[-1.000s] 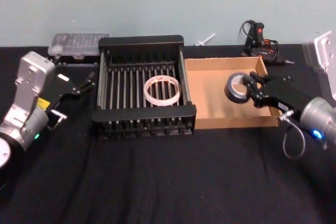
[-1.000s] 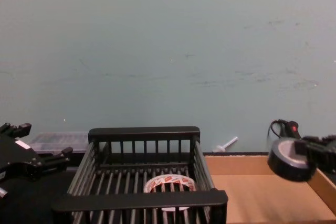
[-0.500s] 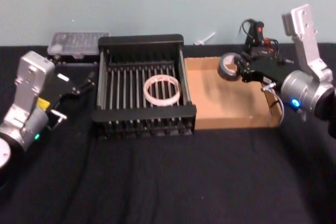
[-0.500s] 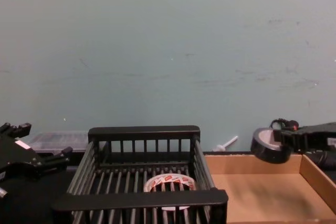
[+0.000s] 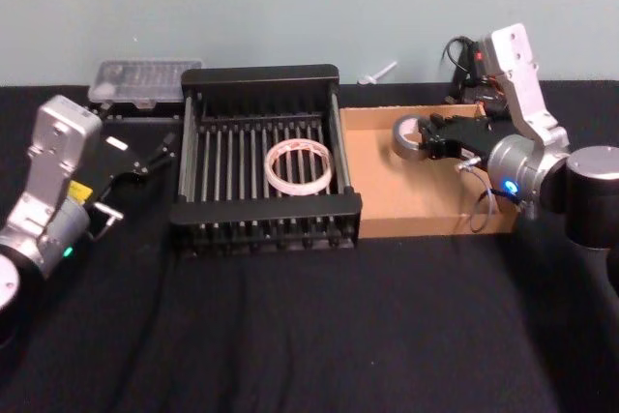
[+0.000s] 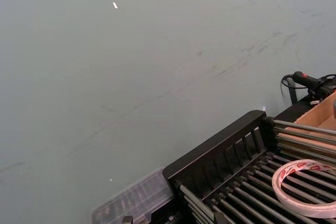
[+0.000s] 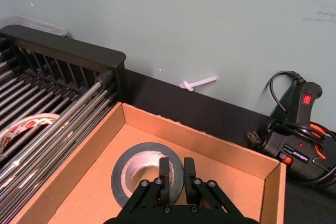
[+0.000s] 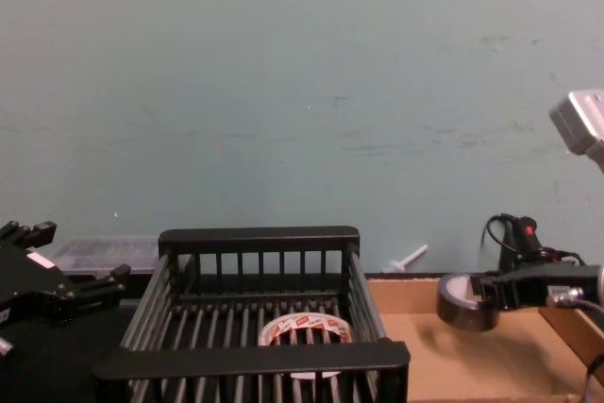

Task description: Pick up the white tape and place it into the black box , Pick up the silver tape and place it into the brown box.

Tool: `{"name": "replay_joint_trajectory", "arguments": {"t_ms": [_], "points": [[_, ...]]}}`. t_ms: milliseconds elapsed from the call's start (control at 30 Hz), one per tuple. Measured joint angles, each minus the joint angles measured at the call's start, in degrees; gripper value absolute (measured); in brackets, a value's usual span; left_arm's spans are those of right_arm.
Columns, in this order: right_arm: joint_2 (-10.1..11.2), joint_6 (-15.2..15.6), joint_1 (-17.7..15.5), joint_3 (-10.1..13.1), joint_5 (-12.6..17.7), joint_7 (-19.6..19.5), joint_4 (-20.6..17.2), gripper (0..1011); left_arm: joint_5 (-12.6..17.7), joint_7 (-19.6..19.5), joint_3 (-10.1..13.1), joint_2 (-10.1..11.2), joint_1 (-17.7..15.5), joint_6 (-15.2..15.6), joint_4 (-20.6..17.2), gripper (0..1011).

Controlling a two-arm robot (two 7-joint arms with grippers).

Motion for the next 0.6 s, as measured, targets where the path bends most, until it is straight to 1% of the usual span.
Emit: {"name": "replay_joint_trajectory", "arguments": {"t_ms": [133,433,467,500,600], "points": [[-0.4,-1.25,0.05,0.02,-0.78,0.0,0.74,164,0.0,0.0,0.0,0.0,0.0,0.0,0.0,1001],[-0.23,-1.07,-0.12,0.07,-0.67,0.05,0.37,166,0.0,0.0,0.0,0.0,0.0,0.0,0.0,1001],[-0.21,-1.05,-0.14,0.07,-0.65,0.06,0.34,172,0.0,0.0,0.0,0.0,0.0,0.0,0.0,1001],[-0.19,-1.03,-0.16,0.08,-0.62,0.07,0.27,216,0.0,0.0,0.0,0.0,0.0,0.0,0.0,1001],[-0.17,-0.98,-0.19,0.1,-0.56,0.09,0.2,268,0.0,0.0,0.0,0.0,0.0,0.0,0.0,1001]]}}
